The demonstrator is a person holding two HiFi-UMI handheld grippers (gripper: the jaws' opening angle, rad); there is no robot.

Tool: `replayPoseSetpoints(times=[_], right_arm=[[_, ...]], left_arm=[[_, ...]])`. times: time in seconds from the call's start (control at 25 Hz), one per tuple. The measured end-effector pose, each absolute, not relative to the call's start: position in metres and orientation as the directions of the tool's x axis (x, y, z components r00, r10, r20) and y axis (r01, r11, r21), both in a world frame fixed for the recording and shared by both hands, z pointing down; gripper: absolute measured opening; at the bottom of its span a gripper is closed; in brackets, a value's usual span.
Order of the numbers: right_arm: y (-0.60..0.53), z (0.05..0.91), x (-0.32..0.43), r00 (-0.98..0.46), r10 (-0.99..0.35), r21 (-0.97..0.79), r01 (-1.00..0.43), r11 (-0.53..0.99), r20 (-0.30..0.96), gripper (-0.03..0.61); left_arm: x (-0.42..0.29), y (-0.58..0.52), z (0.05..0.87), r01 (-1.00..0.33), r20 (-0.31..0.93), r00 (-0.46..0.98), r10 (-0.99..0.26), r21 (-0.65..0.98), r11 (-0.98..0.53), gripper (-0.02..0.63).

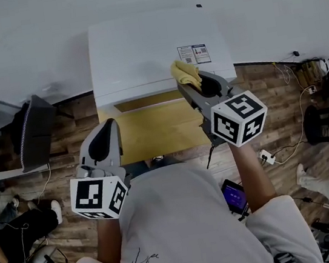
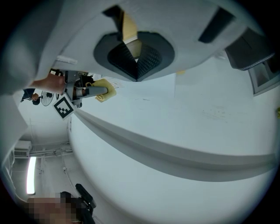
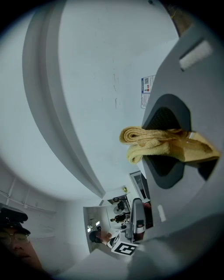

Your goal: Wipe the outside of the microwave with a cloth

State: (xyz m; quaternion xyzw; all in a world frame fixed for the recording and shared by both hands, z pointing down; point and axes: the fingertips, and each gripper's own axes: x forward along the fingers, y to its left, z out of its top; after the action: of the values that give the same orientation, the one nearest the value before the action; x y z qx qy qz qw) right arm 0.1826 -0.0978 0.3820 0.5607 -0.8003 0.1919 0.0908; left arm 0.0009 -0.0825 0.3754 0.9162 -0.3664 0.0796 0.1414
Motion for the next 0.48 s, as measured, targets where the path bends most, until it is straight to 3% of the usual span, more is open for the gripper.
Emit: replayPoseSetpoints(times=[0.48], right_arm=[[-0.04,0.383,0.232,-0.237,-0.925,-0.179,-0.965,0.19,0.296,0.129]], left_arm=[[0.01,-0.075,0.381,-0.679,0.231,0.734,-0.639,0.214,-0.702,-0.011]])
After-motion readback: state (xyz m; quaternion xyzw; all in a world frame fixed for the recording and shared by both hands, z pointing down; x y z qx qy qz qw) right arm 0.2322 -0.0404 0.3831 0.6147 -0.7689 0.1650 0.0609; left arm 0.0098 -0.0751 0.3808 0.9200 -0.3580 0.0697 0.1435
